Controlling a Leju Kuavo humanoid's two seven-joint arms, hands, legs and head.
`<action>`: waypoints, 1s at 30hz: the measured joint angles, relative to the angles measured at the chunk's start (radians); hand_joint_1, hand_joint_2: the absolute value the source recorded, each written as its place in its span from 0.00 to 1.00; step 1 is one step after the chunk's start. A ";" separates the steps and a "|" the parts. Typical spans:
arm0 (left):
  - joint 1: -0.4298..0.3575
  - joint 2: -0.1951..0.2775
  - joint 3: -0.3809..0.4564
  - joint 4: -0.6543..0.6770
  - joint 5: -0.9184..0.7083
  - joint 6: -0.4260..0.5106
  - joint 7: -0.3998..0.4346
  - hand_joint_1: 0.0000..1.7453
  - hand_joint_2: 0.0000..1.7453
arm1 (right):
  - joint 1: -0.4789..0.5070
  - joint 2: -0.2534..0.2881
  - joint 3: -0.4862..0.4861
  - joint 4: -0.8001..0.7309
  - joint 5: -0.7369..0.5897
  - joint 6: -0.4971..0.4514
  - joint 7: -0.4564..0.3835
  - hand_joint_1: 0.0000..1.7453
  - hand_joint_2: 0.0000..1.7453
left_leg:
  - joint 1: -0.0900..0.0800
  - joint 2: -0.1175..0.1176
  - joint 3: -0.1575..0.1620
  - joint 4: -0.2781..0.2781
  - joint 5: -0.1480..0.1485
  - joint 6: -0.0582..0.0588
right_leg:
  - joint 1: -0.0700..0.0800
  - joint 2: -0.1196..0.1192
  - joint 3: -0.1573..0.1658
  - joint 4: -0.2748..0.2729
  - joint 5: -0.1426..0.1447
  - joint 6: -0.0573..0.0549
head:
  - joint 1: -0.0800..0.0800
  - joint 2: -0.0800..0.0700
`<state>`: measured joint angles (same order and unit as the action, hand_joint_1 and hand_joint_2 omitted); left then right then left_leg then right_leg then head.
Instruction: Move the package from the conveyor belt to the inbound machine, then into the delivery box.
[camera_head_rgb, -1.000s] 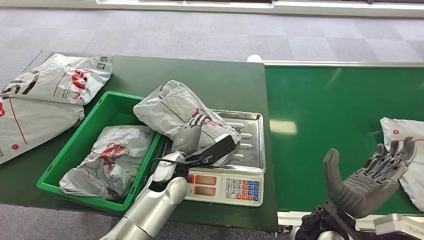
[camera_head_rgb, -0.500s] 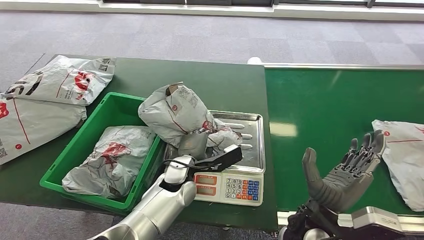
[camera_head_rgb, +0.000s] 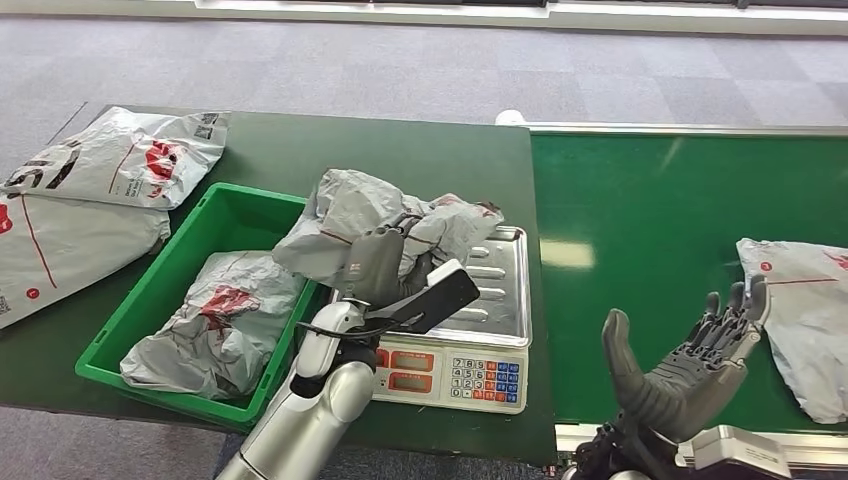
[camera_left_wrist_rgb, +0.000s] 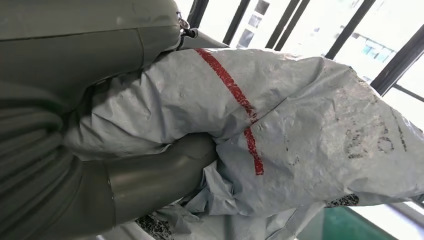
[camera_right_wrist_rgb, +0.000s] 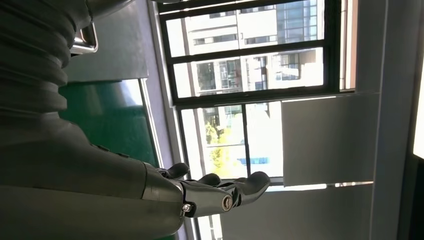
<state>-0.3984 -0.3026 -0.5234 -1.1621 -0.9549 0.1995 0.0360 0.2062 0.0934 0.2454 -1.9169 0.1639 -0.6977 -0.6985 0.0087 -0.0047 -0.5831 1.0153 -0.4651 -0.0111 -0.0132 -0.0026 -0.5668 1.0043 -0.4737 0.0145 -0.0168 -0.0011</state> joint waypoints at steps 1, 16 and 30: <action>0.005 0.005 0.000 -0.027 -0.003 0.006 0.000 1.00 1.00 | 0.002 0.001 -0.001 0.000 0.001 0.000 0.000 0.00 1.00 | 0.000 0.000 0.000 0.000 0.000 0.000 | 0.000 0.000 0.000 0.000 0.000 0.000 | 0.000 0.000; 0.031 0.153 0.230 -0.359 -0.018 0.037 0.044 0.18 1.00 | 0.044 0.007 -0.018 0.000 -0.005 0.000 0.015 0.00 1.00 | 0.001 0.000 0.000 0.000 0.001 -0.001 | 0.001 0.000 -0.001 0.000 0.000 -0.001 | 0.000 0.000; 0.014 0.181 0.284 -0.174 0.029 -0.001 0.044 0.00 1.00 | 0.046 0.007 -0.018 -0.001 0.026 0.040 0.044 0.00 1.00 | 0.000 0.000 -0.001 0.000 0.001 -0.001 | 0.000 0.001 -0.001 0.000 0.000 -0.001 | 0.000 0.000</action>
<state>-0.3841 -0.1212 -0.2389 -1.3363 -0.9262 0.1989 0.0796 0.2519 0.0999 0.2274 -1.9180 0.1900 -0.6573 -0.6543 0.0092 -0.0043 -0.5837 1.0153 -0.4644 -0.0120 -0.0128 -0.0014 -0.5681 1.0044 -0.4738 0.0140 -0.0169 -0.0011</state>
